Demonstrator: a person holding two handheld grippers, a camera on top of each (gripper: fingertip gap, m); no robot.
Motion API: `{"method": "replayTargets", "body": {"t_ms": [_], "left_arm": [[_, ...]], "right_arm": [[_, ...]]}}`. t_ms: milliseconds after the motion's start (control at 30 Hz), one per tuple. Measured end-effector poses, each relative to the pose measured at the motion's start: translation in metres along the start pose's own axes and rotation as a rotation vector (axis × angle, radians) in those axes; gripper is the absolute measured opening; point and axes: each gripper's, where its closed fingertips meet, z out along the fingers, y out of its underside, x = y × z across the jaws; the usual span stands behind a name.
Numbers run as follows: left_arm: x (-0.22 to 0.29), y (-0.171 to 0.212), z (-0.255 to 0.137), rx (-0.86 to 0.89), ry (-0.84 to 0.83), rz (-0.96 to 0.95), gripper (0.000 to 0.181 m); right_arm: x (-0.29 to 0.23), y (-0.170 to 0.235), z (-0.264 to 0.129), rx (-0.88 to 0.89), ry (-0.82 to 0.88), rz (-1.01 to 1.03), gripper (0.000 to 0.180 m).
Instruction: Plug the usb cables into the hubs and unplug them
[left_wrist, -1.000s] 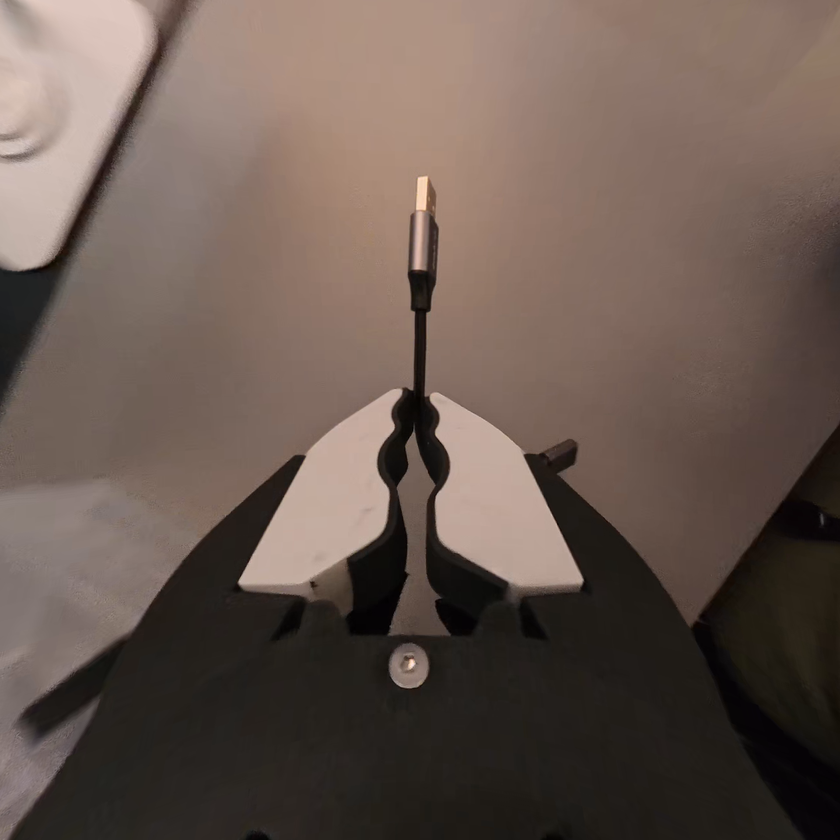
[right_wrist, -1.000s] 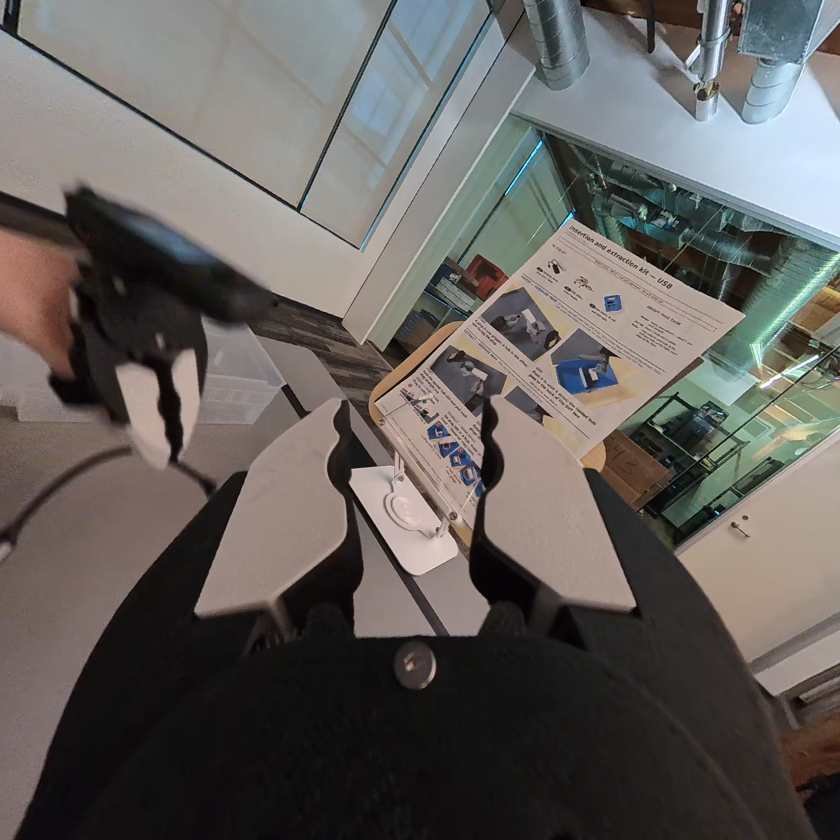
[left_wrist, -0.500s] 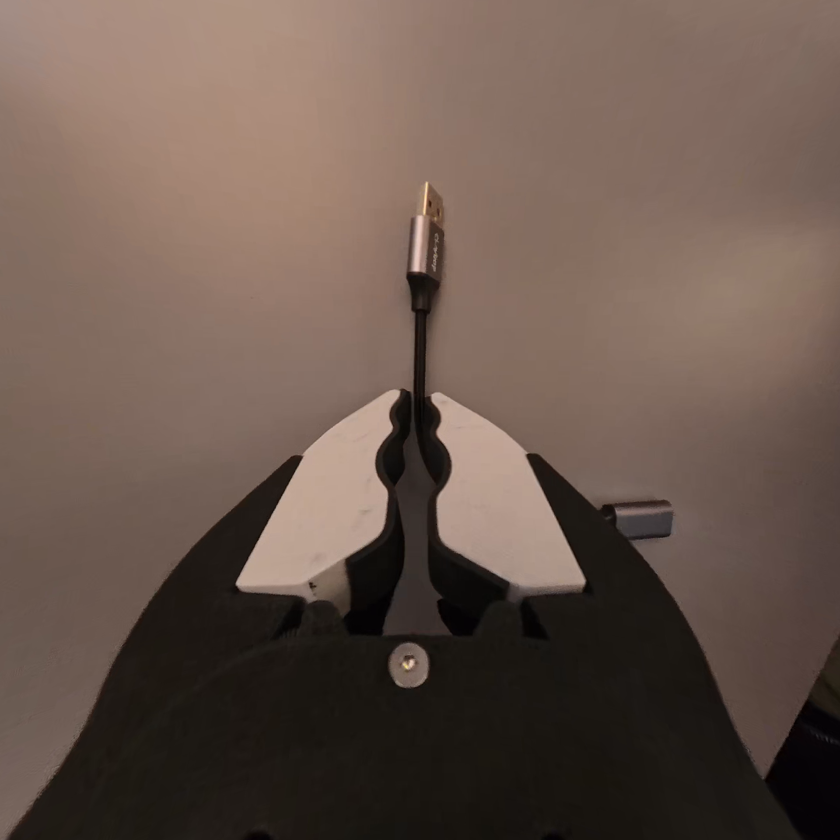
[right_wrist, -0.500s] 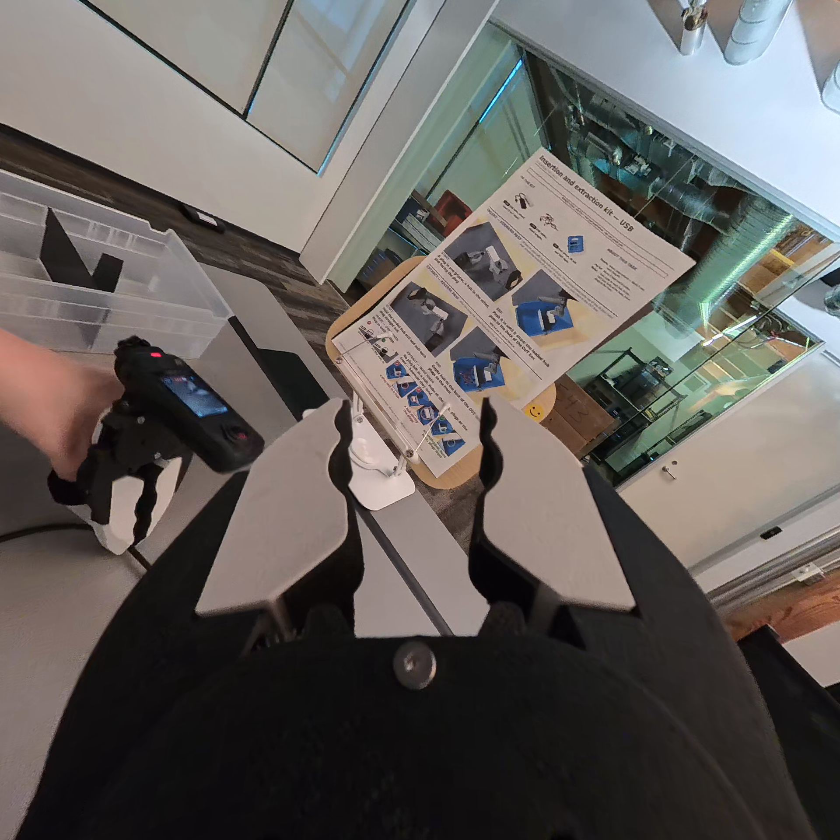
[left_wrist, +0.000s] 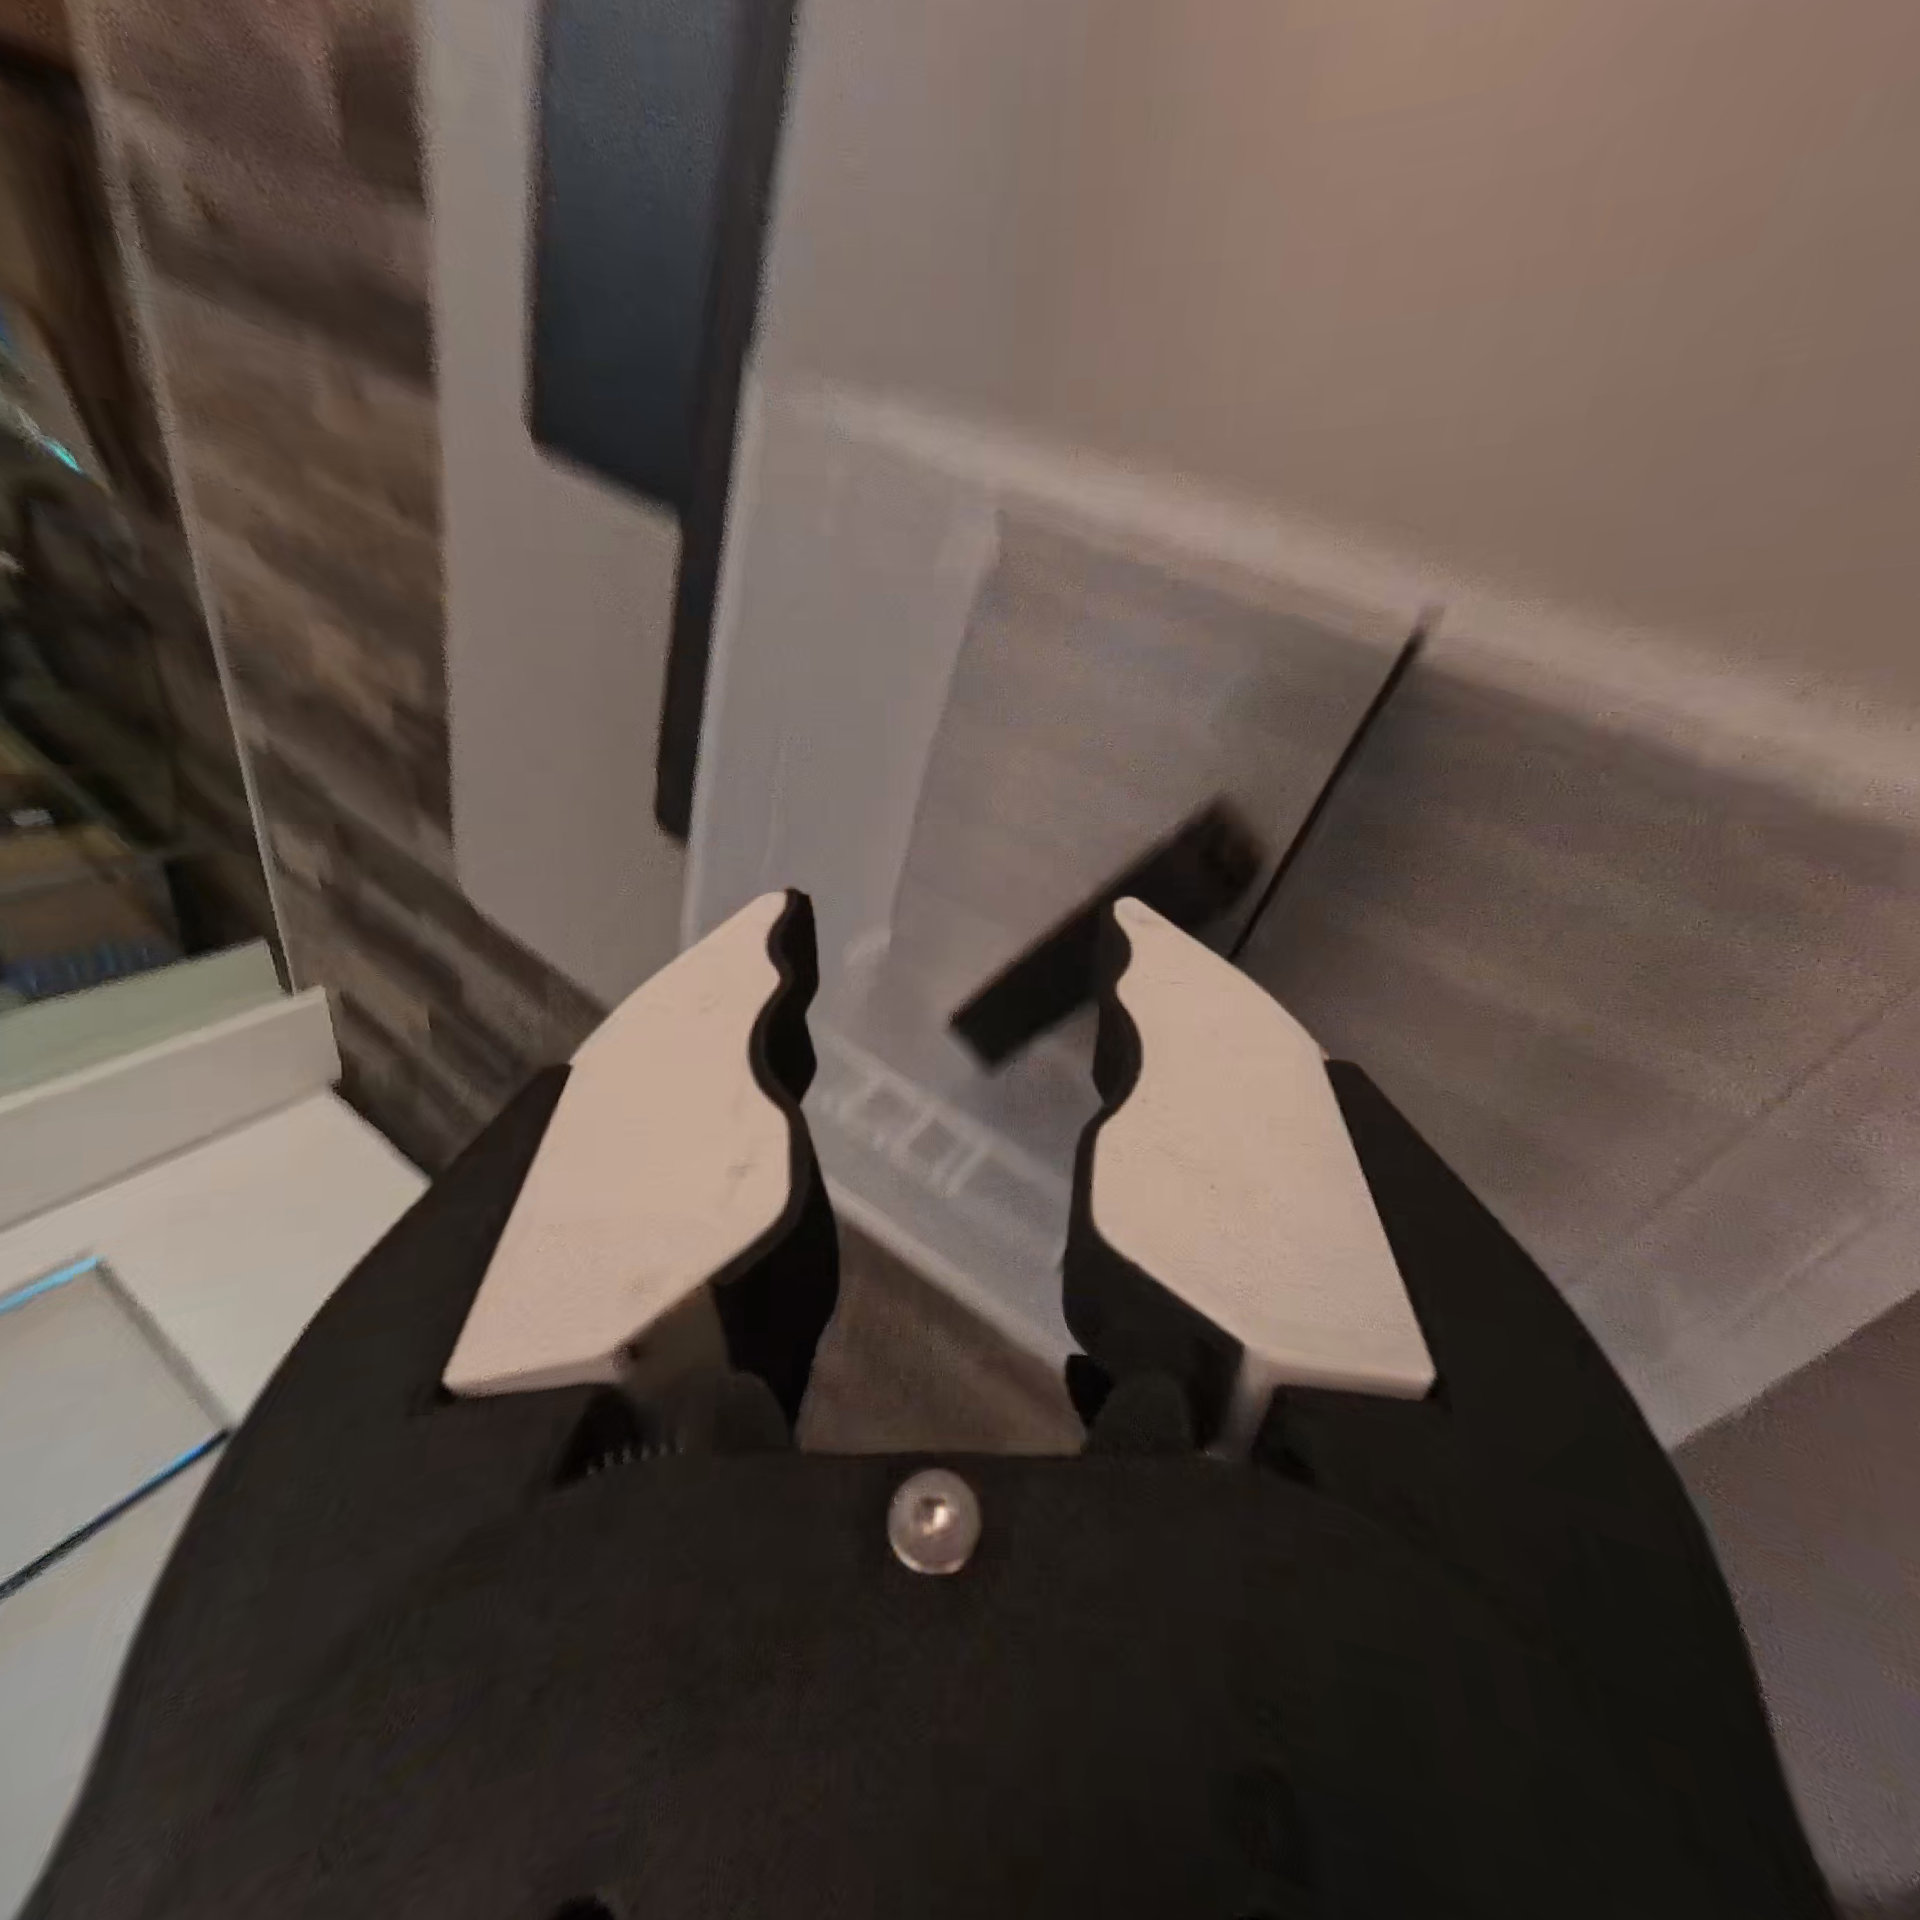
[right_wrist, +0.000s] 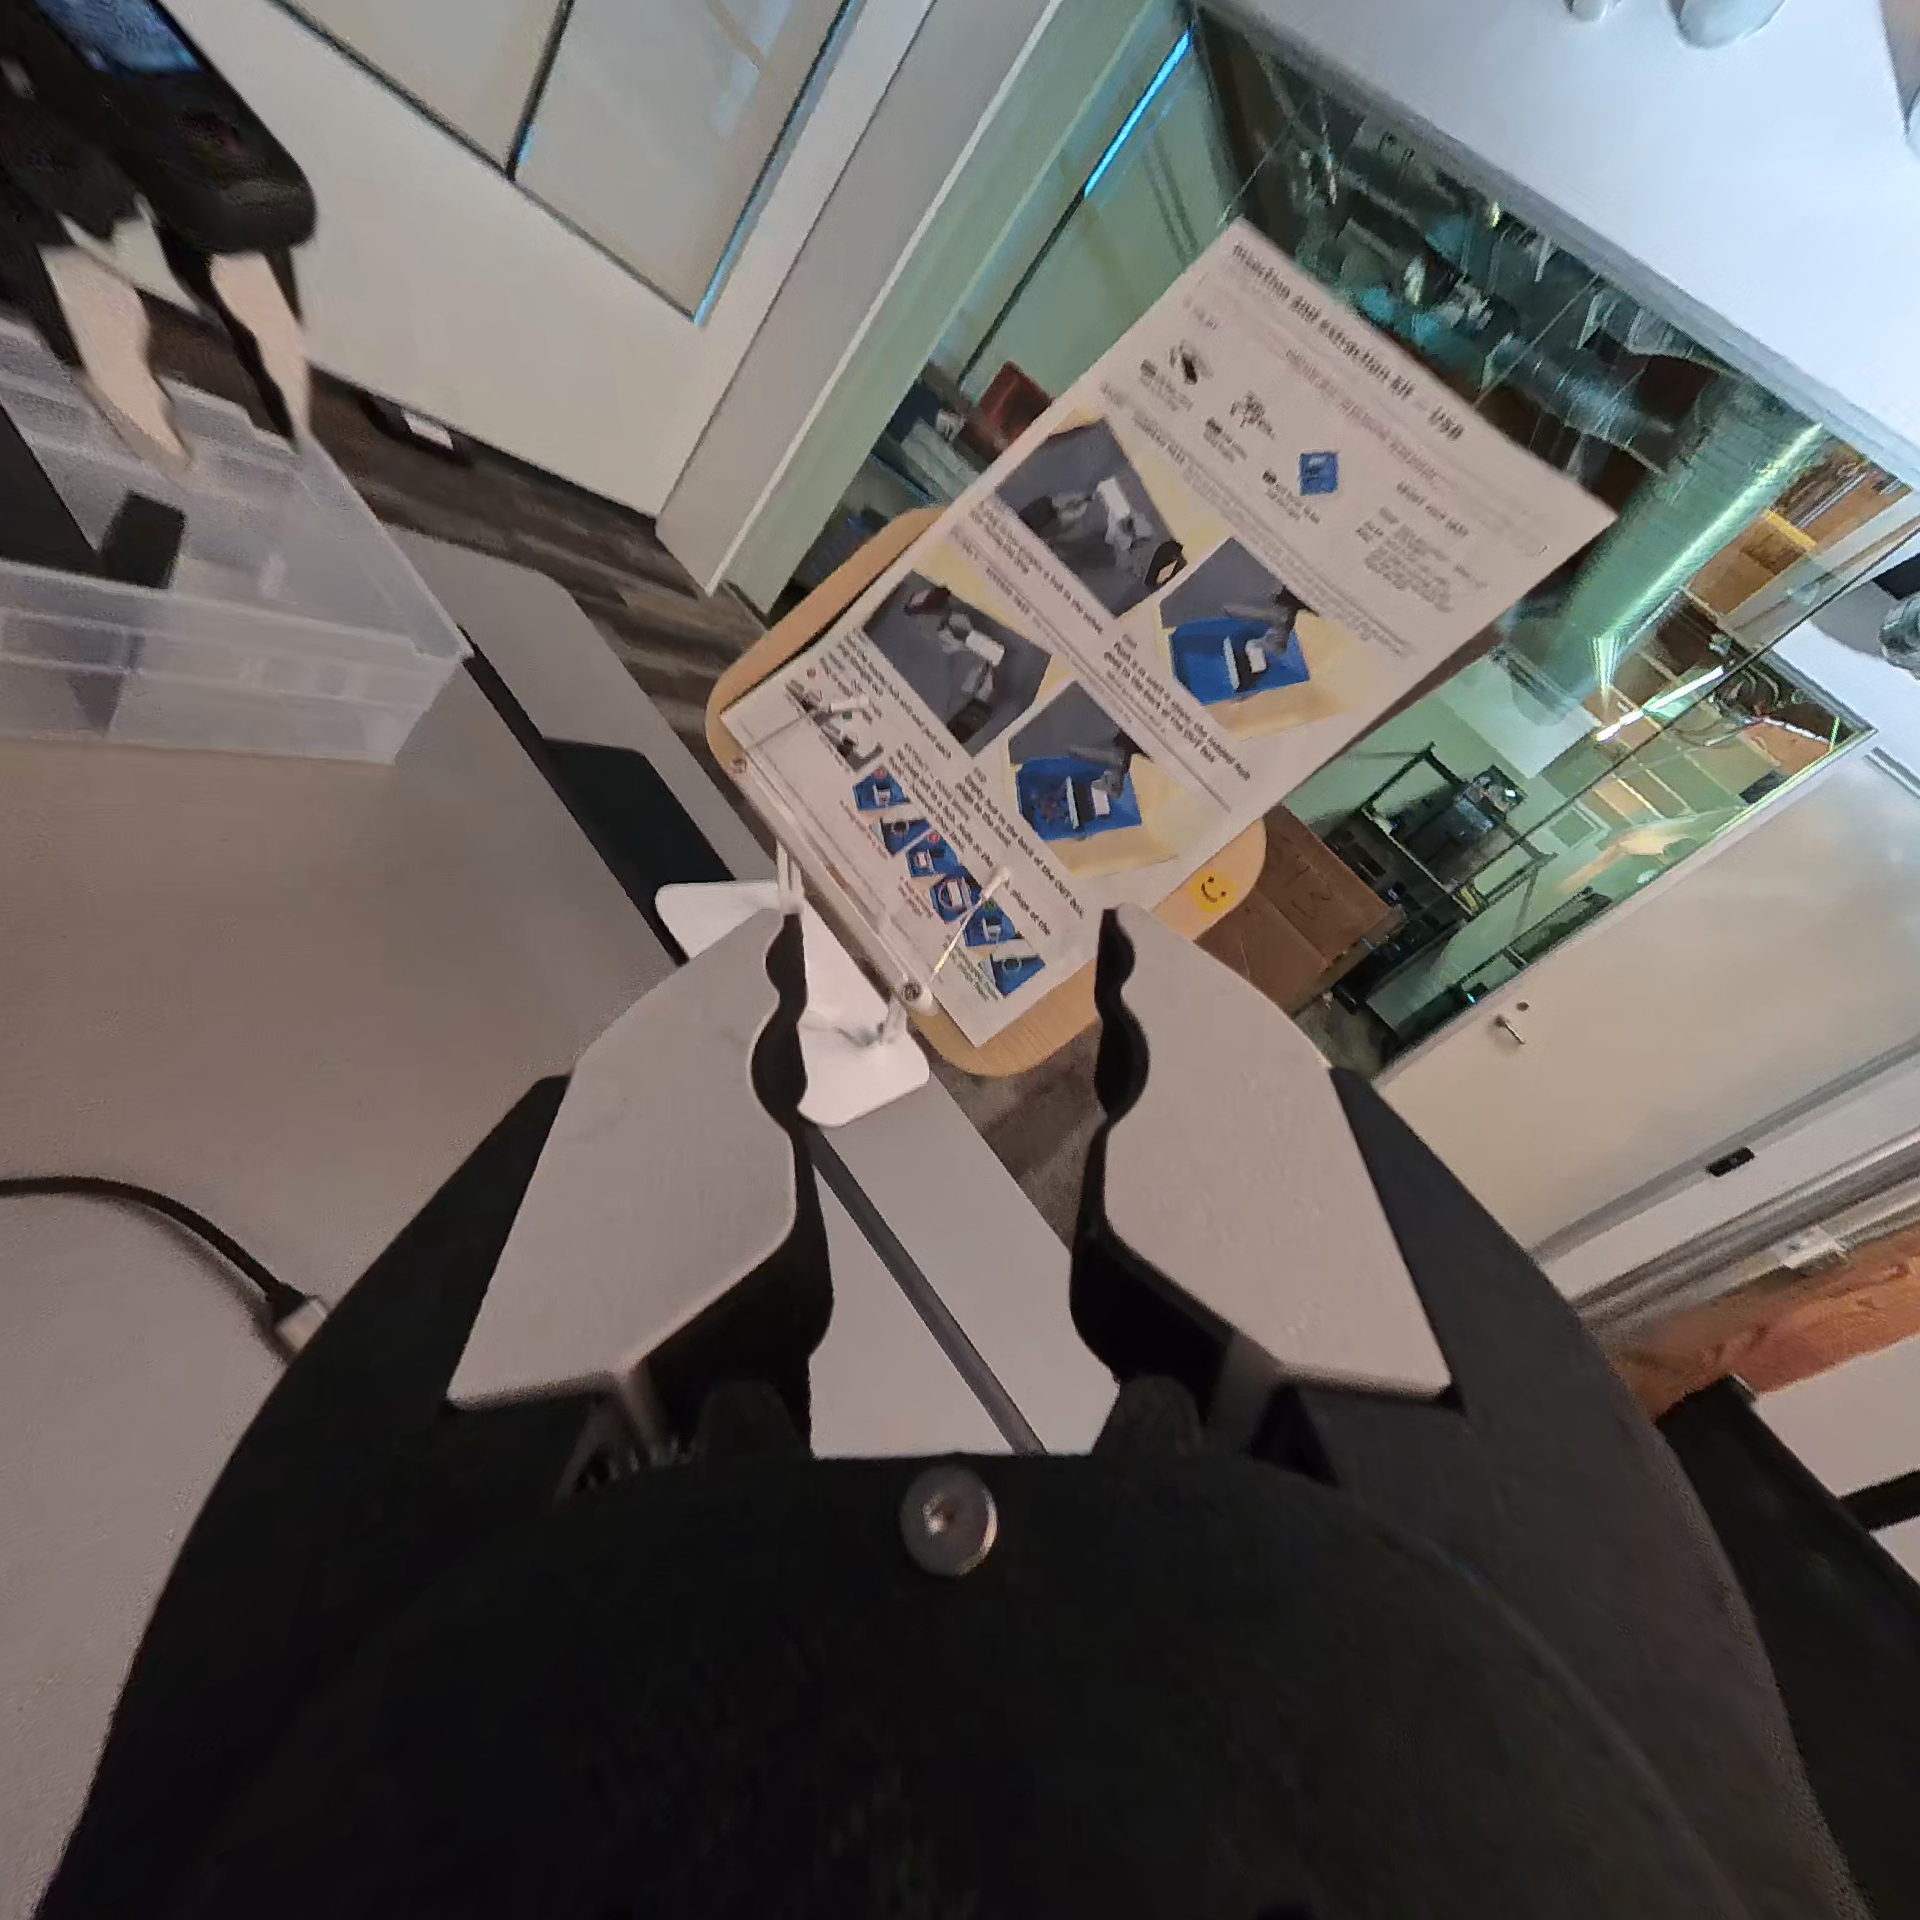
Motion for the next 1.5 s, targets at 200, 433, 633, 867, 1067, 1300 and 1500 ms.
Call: {"method": "replayTargets", "body": {"t_ms": [200,433,633,867,1067,1300,1500], "left_arm": [[0.000,0.055,0.034,-0.164,0.125,0.212,0.046],[0.012,0.079,0.069,-0.186,0.277,0.280,0.051],[0.020,0.082,0.094,-0.192,0.289,0.384,0.046],[0.028,0.077,0.109,-0.167,0.338,0.358,0.032],[0.012,0.078,0.090,-0.229,0.281,0.256,0.028],[-0.041,0.016,-0.011,0.176,0.091,-0.130,0.027],[-0.005,-0.139,-0.157,1.105,0.341,-0.668,0.027]], "right_arm": [[-0.012,0.029,0.028,-0.166,-0.004,-0.110,0.054],[-0.019,0.043,0.043,-0.210,-0.024,-0.145,0.053],[-0.023,0.052,0.053,-0.209,-0.058,-0.107,0.052],[-0.028,0.062,0.061,-0.218,-0.070,-0.168,0.044],[-0.026,0.064,0.058,-0.207,-0.078,-0.153,0.044],[-0.020,0.051,0.046,-0.140,-0.075,-0.086,0.044],[-0.044,-0.005,0.046,0.112,-0.226,0.239,0.044]]}}
